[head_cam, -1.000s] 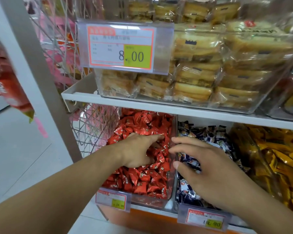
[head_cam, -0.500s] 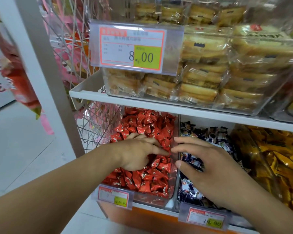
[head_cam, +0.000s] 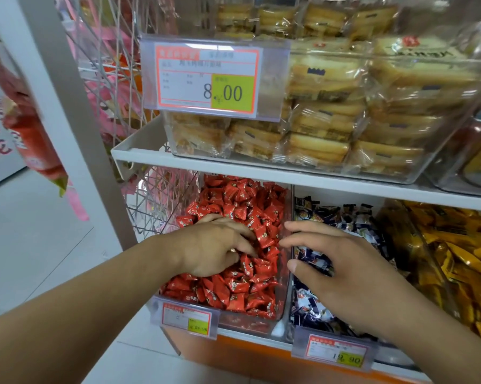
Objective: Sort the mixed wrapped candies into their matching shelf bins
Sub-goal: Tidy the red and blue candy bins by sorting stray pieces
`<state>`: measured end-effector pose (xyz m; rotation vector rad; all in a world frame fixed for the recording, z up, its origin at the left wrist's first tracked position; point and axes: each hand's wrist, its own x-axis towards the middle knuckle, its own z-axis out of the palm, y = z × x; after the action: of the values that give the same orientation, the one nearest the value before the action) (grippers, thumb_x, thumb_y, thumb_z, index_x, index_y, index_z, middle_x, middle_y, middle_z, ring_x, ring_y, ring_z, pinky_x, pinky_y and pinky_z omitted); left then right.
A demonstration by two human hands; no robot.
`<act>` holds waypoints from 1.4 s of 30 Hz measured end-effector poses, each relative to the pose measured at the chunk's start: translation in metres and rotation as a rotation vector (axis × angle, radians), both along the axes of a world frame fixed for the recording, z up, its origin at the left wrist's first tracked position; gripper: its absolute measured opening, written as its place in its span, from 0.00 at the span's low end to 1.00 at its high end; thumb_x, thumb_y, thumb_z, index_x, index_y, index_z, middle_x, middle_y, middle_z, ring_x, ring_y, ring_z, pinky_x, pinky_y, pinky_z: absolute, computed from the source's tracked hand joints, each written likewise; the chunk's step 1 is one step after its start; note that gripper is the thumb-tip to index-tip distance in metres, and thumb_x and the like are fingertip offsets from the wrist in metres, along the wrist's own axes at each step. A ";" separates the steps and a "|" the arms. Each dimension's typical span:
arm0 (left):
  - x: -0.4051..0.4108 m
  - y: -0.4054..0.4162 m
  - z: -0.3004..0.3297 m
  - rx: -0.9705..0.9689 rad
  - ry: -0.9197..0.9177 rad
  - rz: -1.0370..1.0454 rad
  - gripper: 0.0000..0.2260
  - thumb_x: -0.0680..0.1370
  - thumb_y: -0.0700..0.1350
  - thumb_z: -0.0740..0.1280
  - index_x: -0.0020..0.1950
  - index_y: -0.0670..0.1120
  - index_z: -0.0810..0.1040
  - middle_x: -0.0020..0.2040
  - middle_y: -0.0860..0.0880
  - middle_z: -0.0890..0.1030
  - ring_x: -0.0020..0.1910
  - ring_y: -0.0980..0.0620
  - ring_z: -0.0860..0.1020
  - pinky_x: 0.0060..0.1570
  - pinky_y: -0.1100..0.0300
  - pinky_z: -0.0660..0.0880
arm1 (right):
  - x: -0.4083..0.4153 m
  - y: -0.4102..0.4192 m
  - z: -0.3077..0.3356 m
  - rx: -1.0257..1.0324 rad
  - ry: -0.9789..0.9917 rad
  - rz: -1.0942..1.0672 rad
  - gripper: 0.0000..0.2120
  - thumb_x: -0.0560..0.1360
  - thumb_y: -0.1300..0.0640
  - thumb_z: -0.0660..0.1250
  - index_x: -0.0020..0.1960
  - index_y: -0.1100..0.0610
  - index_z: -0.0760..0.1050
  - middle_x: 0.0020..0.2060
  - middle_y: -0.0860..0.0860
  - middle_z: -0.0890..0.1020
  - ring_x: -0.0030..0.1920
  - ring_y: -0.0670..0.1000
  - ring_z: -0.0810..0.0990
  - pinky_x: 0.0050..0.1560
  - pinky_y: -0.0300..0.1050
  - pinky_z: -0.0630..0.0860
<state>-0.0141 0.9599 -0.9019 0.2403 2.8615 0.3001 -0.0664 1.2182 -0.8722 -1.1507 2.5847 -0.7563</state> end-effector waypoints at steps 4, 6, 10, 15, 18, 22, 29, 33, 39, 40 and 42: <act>0.013 0.009 0.013 0.275 0.143 0.150 0.15 0.85 0.48 0.62 0.70 0.62 0.77 0.74 0.66 0.67 0.74 0.66 0.62 0.75 0.66 0.54 | 0.000 0.000 0.000 0.005 0.003 0.007 0.14 0.82 0.41 0.64 0.67 0.32 0.74 0.71 0.19 0.61 0.72 0.26 0.57 0.69 0.31 0.53; 0.024 0.015 0.016 0.278 0.167 0.111 0.17 0.83 0.53 0.65 0.72 0.63 0.73 0.74 0.68 0.66 0.74 0.68 0.61 0.77 0.64 0.55 | -0.001 0.001 -0.001 0.004 0.000 0.003 0.15 0.82 0.41 0.64 0.68 0.32 0.74 0.71 0.20 0.62 0.73 0.28 0.58 0.70 0.33 0.54; 0.037 0.018 0.001 0.001 -0.012 -0.052 0.27 0.78 0.69 0.63 0.76 0.73 0.58 0.80 0.67 0.52 0.80 0.60 0.44 0.79 0.52 0.42 | -0.001 0.000 -0.003 -0.024 -0.016 -0.008 0.15 0.82 0.42 0.65 0.68 0.34 0.75 0.71 0.21 0.63 0.74 0.28 0.59 0.72 0.33 0.53; 0.015 0.014 -0.012 -0.163 0.092 -0.170 0.25 0.76 0.71 0.63 0.72 0.71 0.66 0.76 0.65 0.60 0.78 0.56 0.52 0.76 0.40 0.52 | 0.000 0.000 -0.005 -0.034 -0.024 -0.021 0.15 0.82 0.43 0.65 0.68 0.34 0.75 0.71 0.22 0.63 0.73 0.28 0.59 0.72 0.33 0.53; 0.002 0.013 -0.015 -0.205 0.147 -0.163 0.22 0.76 0.70 0.63 0.68 0.67 0.72 0.71 0.63 0.66 0.74 0.56 0.59 0.70 0.37 0.62 | 0.000 0.000 -0.005 -0.035 -0.025 -0.011 0.15 0.82 0.43 0.65 0.69 0.35 0.75 0.72 0.22 0.63 0.73 0.29 0.59 0.71 0.32 0.54; -0.019 0.010 -0.015 -0.197 0.173 -0.115 0.22 0.77 0.69 0.63 0.68 0.64 0.75 0.67 0.61 0.68 0.70 0.55 0.63 0.68 0.40 0.66 | -0.002 0.000 -0.005 -0.031 -0.024 0.000 0.15 0.82 0.43 0.65 0.69 0.36 0.76 0.73 0.24 0.64 0.73 0.28 0.59 0.68 0.28 0.53; -0.046 -0.003 -0.012 -0.107 0.228 -0.047 0.18 0.77 0.66 0.66 0.63 0.61 0.78 0.69 0.58 0.72 0.70 0.53 0.68 0.70 0.43 0.68 | -0.003 0.001 -0.005 -0.045 -0.014 0.007 0.15 0.82 0.43 0.66 0.68 0.35 0.76 0.73 0.24 0.65 0.73 0.29 0.60 0.73 0.32 0.54; -0.043 -0.007 -0.012 0.025 0.314 -0.008 0.17 0.78 0.61 0.70 0.65 0.60 0.76 0.66 0.57 0.75 0.67 0.55 0.71 0.69 0.49 0.70 | -0.003 0.001 -0.004 -0.047 -0.022 0.003 0.15 0.82 0.43 0.66 0.68 0.35 0.76 0.73 0.24 0.64 0.74 0.30 0.60 0.76 0.36 0.54; -0.007 0.001 0.006 0.049 0.376 -0.060 0.20 0.76 0.59 0.73 0.67 0.63 0.75 0.70 0.60 0.71 0.72 0.58 0.67 0.73 0.47 0.65 | -0.003 0.002 -0.004 -0.045 -0.028 0.007 0.15 0.82 0.44 0.66 0.68 0.36 0.76 0.73 0.25 0.65 0.74 0.31 0.61 0.75 0.36 0.56; 0.000 0.003 0.008 0.004 0.398 -0.118 0.18 0.76 0.58 0.73 0.66 0.62 0.77 0.70 0.60 0.71 0.72 0.58 0.67 0.73 0.48 0.64 | -0.002 0.001 -0.004 -0.048 -0.030 0.007 0.15 0.82 0.45 0.66 0.69 0.36 0.76 0.73 0.26 0.65 0.74 0.32 0.61 0.76 0.37 0.56; 0.010 0.010 0.008 0.050 0.389 -0.215 0.13 0.78 0.54 0.72 0.62 0.59 0.81 0.64 0.61 0.75 0.67 0.60 0.71 0.69 0.52 0.69 | -0.001 0.000 -0.004 -0.046 -0.023 0.008 0.16 0.82 0.45 0.66 0.69 0.37 0.76 0.73 0.26 0.65 0.74 0.32 0.62 0.75 0.36 0.57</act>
<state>-0.0042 0.9694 -0.8940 0.6787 3.1687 0.3114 -0.0678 1.2186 -0.8762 -1.1580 2.5549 -0.8267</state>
